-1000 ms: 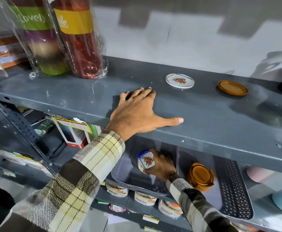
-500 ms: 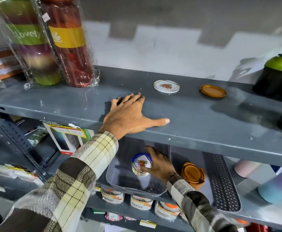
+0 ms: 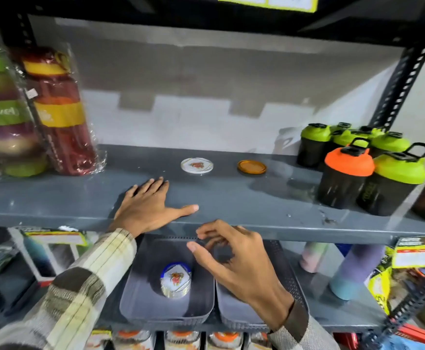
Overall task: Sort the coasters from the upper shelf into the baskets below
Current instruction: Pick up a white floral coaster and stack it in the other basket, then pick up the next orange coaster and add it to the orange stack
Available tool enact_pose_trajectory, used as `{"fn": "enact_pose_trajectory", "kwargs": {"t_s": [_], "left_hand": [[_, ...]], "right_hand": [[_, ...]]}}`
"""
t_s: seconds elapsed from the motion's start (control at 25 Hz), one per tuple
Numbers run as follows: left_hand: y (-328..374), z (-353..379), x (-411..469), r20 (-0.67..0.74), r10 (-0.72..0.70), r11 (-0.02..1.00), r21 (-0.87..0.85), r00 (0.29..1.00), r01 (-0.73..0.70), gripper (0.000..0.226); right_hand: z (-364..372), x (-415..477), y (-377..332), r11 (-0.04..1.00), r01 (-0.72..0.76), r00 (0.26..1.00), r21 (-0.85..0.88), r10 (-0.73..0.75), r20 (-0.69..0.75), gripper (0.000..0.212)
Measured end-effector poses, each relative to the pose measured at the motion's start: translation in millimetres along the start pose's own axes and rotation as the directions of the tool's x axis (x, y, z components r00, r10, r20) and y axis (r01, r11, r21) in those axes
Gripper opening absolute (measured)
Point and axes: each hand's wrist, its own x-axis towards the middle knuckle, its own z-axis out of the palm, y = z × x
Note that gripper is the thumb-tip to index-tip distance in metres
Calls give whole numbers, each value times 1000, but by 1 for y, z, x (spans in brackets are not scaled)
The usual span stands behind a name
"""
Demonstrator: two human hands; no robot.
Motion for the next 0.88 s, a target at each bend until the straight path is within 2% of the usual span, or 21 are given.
{"fn": "enact_pose_trajectory", "kwargs": {"t_s": [0.16,0.4,0.52,0.72,0.88], "left_hand": [[-1,1,4,7,15,1000,0,1000,-15,148],[-2,0,3,-26,32,999,-3,999,-32,142],[-1,-1,2,-52,36,999,-13,998,-37,142],[-3,0,1,-71,30,999,-24,997,-32,139],[-3,0,3,-104,22,999,-31,994,-26,138]], "right_hand": [[-35,22,-11,994,87,975,-68,-99,-198,28],[-55,70,22,989,10,956,-146,-53,-290,37],[-58,95,53,970,-67,969,-236,8,-245,52],[-53,133,106,897,-241,969,-370,199,-149,71],[-44,159,141,811,-327,933,-485,358,-32,73]]}}
